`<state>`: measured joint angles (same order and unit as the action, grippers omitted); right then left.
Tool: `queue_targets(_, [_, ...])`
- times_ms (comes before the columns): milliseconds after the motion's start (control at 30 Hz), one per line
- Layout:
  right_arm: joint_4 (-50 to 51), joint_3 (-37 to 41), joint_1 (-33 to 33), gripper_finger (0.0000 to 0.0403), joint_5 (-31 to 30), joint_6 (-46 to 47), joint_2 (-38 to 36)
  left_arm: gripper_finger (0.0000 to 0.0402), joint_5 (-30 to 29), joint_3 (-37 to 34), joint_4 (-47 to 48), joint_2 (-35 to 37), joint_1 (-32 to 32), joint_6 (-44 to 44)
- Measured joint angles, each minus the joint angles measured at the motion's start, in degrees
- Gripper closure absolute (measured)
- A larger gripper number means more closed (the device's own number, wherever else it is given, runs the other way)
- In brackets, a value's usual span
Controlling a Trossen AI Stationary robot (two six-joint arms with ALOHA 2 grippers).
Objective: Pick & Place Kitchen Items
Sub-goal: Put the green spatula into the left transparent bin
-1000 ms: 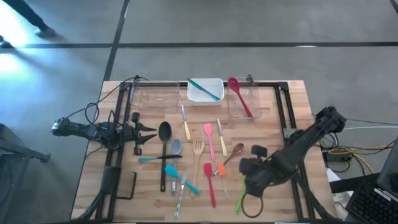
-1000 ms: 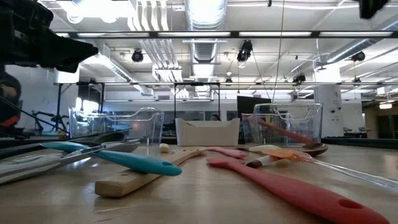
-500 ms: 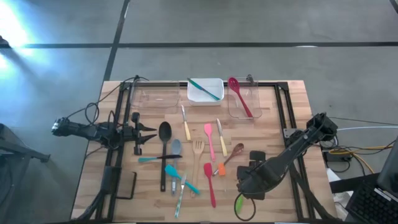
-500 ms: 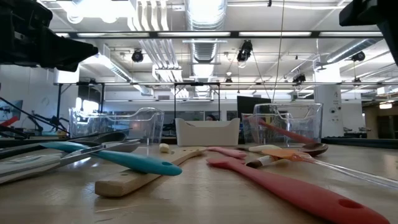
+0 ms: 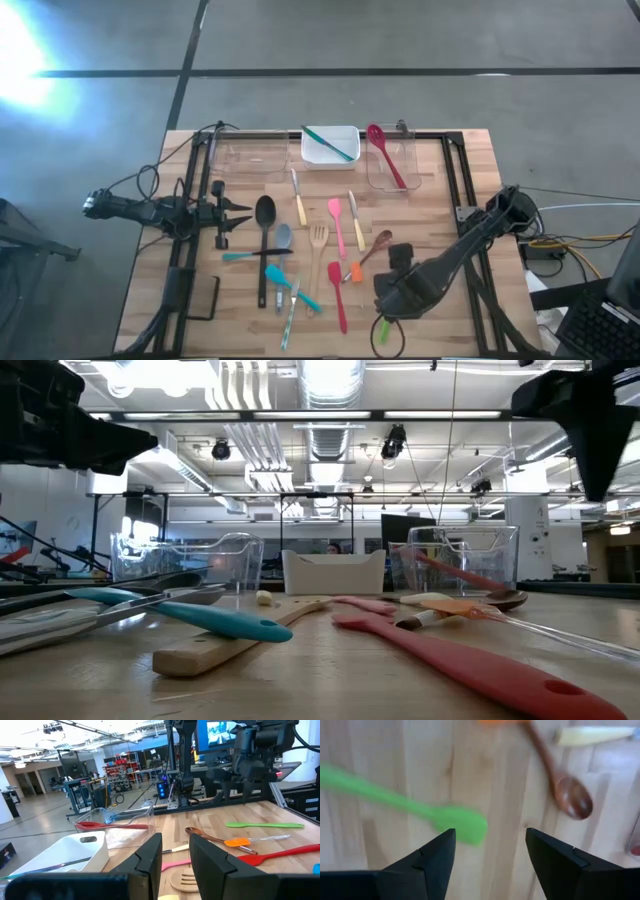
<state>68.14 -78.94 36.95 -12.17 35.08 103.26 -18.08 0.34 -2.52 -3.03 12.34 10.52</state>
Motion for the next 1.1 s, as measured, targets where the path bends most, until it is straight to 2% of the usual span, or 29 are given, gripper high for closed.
queue_targets(67, [-3.4, 0.0, -0.1, 0.0164, -2.1, 1.5, 0.0, 0.03, 0.0, 0.0, 0.0, -0.1, 0.0, 0.0])
queue_targets(167, [-6.2, 0.0, -0.3, 0.0164, -3.1, -2.3, 0.0, 0.03, 0.0, 0.0, 0.0, -0.1, 0.0, 0.0])
queue_targets(533, [-7.7, 0.9, -0.3, 0.0174, -3.2, -3.8, 1.9, 0.03, 0.0, 0.0, 0.0, -0.1, 0.0, -0.1])
queue_targets(767, [-7.6, 2.7, -0.3, 0.0173, 5.1, -7.3, 3.9, 0.03, 0.0, 0.0, 0.0, -0.1, 0.0, -0.2])
queue_targets(1100, [-12.1, 7.3, -0.1, 0.0177, 8.0, -11.2, 3.9, 0.03, 0.0, 0.0, 0.0, -0.1, 0.0, -0.2])
